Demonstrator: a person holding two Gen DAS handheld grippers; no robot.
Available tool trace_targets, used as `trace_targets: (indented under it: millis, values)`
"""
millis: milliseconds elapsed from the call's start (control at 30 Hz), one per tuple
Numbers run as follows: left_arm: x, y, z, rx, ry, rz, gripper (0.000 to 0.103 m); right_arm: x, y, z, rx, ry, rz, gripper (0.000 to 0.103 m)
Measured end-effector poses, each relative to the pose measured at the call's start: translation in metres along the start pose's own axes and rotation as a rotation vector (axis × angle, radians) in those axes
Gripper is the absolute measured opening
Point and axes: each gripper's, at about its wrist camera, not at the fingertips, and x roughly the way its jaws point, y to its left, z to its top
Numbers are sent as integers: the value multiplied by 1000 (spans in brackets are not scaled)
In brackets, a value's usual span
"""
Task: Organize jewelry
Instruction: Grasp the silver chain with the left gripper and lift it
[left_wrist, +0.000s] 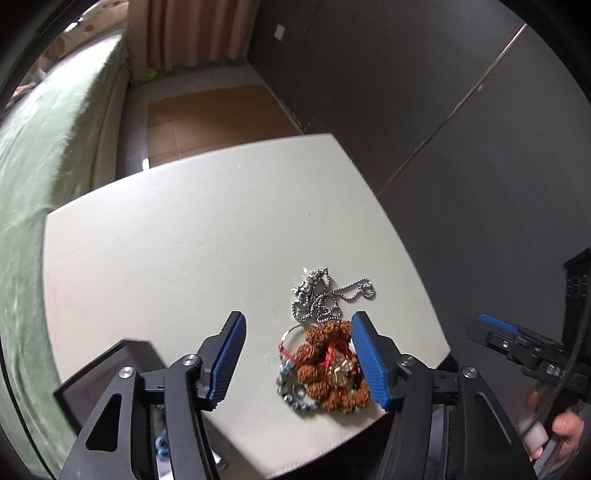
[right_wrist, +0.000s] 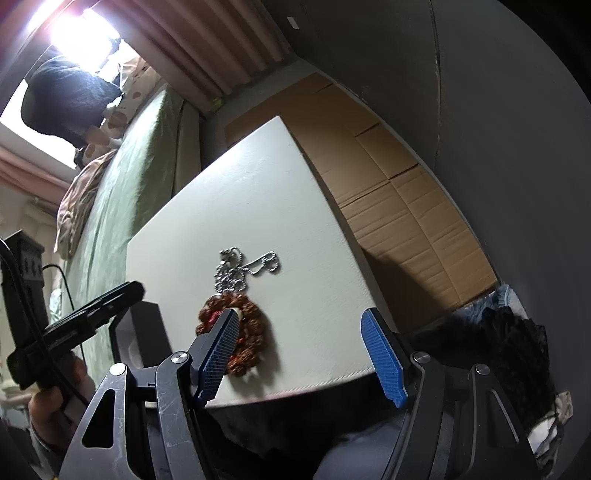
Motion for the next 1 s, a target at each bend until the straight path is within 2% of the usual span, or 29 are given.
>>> trace_targets:
  millis: [200, 367, 567, 700, 800, 867, 900, 967, 1000]
  values:
    - [44, -10, 14, 45, 81, 34, 57, 12, -9, 3, 7, 12, 29, 69]
    - [71, -18, 22, 82, 117, 65, 57, 18, -21, 7, 20, 20, 17, 69]
    - [95, -29, 25, 132, 148, 109, 57, 24, -39, 9, 59, 31, 2, 69]
    - [101, -44, 16, 227, 138, 157, 57, 27, -44, 9, 70, 39, -2, 69]
    - [98, -45, 12, 250, 119, 173, 40, 29, -46, 9, 80, 45, -8, 69]
    - [95, -41, 12, 251, 114, 179, 19, 29, -45, 9, 84, 48, -9, 69]
    - [93, -36, 14, 239, 112, 165, 13, 30, -44, 9, 85, 48, -10, 69]
    - [90, -21, 19, 180, 120, 97, 10, 29, -41, 9, 85, 49, -5, 69]
    - [88, -17, 19, 166, 122, 90, 10, 30, -40, 8, 83, 49, 1, 69]
